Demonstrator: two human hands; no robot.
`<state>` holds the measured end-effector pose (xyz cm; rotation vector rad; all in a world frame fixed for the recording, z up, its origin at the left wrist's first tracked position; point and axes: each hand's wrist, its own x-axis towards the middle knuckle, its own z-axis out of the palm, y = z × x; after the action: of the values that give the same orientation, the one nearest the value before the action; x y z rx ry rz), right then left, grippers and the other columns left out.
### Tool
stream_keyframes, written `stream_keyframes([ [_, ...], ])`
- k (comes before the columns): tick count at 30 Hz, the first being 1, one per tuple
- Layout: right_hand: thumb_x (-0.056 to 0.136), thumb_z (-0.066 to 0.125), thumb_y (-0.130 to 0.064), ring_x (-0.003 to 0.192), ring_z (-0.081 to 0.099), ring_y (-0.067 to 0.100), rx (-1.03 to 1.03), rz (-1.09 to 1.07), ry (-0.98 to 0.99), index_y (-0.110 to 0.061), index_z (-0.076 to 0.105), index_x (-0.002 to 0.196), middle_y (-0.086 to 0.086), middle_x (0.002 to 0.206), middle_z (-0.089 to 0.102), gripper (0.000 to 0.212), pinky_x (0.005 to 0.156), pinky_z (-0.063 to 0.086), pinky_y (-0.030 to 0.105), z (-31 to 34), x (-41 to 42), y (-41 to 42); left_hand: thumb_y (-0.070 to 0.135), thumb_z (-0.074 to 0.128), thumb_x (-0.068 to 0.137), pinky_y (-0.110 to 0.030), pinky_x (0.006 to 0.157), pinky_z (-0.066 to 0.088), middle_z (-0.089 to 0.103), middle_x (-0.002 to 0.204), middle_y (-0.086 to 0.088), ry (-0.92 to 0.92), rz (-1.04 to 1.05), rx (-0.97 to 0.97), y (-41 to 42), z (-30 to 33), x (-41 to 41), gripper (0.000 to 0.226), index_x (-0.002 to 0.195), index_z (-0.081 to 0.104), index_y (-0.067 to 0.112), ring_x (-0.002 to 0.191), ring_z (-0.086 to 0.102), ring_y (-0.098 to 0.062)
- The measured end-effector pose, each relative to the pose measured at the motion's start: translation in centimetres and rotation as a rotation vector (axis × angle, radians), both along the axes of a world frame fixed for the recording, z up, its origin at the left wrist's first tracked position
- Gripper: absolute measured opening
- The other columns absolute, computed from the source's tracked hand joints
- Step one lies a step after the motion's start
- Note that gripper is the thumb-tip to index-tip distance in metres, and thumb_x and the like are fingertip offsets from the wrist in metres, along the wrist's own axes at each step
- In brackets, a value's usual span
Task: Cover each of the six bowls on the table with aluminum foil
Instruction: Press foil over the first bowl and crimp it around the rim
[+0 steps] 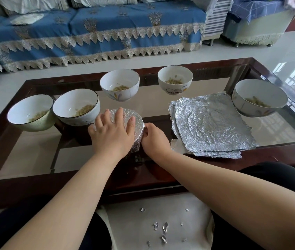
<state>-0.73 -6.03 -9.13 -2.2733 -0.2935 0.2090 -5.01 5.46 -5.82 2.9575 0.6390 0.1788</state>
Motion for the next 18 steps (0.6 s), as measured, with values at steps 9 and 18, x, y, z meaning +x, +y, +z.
stream_keyframes([
  [9,0.091,0.05,-0.014,0.071,0.057,0.021,0.082,0.01,0.219,-0.018,0.059,0.087,0.0,0.076,0.061,0.01,0.06,0.046,0.03,1.3,0.9,0.2,0.064,0.009,0.095,-0.055,0.112,0.021,0.022,0.161,-0.014,0.008,0.007,0.011,0.0,0.1,-0.1,0.072,0.155,0.022,0.027,0.147,0.016,-0.032],
  [18,0.097,0.039,0.003,0.059,0.056,0.023,0.446,-0.166,0.684,-0.005,0.064,0.1,0.017,0.089,0.061,0.025,0.05,0.056,0.035,3.0,0.8,-0.2,0.062,0.009,0.096,-0.055,0.113,0.02,0.023,0.161,-0.014,-0.013,0.02,-0.004,-0.1,0.0,0.2,0.072,0.156,0.022,0.025,0.148,0.016,-0.032],
])
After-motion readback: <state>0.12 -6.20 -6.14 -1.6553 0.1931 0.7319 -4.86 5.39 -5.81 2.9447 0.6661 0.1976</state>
